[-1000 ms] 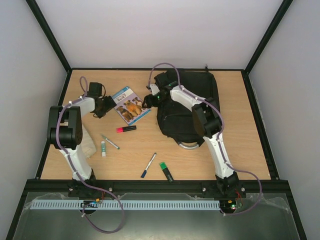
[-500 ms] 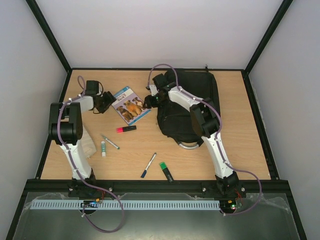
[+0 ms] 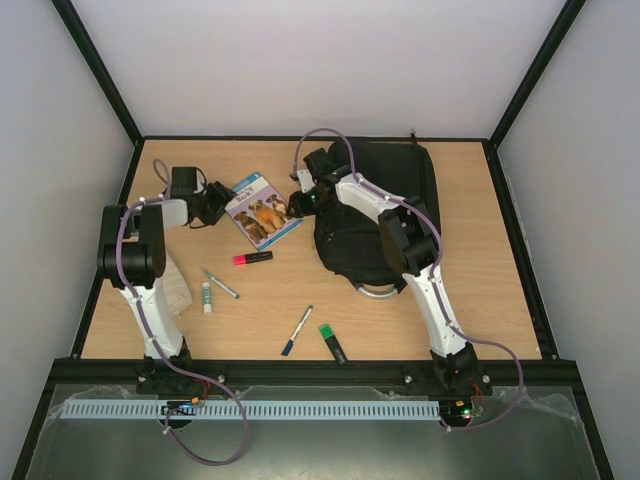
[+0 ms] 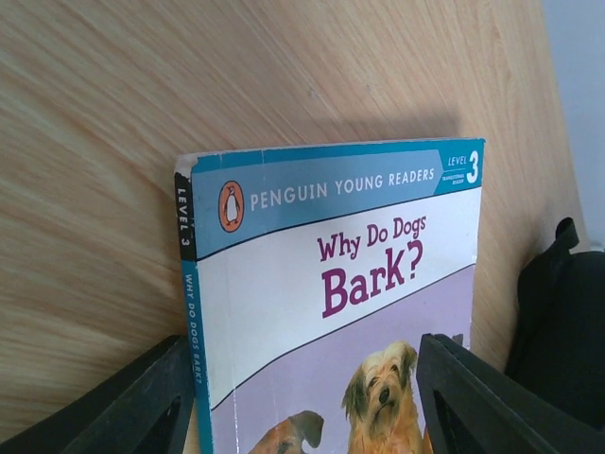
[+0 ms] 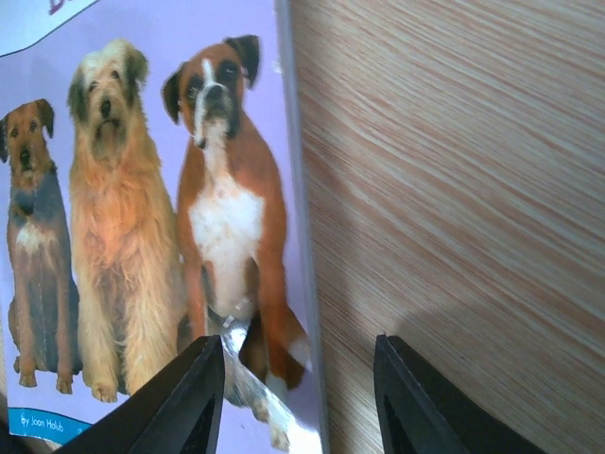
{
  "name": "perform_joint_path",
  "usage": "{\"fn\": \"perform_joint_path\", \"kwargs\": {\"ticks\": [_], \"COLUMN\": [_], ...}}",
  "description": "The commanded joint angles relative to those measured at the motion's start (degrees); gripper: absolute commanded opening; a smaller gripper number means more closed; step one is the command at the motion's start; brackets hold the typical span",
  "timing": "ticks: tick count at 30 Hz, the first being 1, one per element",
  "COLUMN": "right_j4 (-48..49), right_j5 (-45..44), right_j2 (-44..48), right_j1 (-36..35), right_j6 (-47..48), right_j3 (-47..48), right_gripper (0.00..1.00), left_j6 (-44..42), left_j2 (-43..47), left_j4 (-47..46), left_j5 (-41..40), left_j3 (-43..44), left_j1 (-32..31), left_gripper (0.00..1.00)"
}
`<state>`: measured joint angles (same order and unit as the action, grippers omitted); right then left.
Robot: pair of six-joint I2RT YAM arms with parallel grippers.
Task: Pack the student bag
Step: Pick up the book from the center of the board.
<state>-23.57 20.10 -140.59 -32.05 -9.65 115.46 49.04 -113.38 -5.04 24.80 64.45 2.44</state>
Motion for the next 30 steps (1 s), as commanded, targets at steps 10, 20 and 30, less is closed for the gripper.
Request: {"fn": "perform_joint_path", "kwargs": {"ticks": [10,20,30], "right_j4": [-5.86,-6.32,-6.57], "right_j5": [-2.87,-3.07,-3.08], "right_j2": [-7.25,-7.76,-6.44], "right_j1": [-1.81,-2.00,-2.05], "right_j6": [1.73,2.19,2.36], "right_j3": [-1.87,-2.08,-2.27], "right_gripper": [0.36,0.35,0.35], "left_j6": [1.06,1.50,-1.08], "left_j2": [-2.66,-1.07,4.69], "left_j4": [-4.90,-7.70,-4.54], "left_j5": [6.64,9.36,7.07], "left_j3": [-1.87,-1.93,-2.37], "left_j1": [-2.76,-3.79,-3.93], "left_gripper": [0.50,0.37,0.13]}}
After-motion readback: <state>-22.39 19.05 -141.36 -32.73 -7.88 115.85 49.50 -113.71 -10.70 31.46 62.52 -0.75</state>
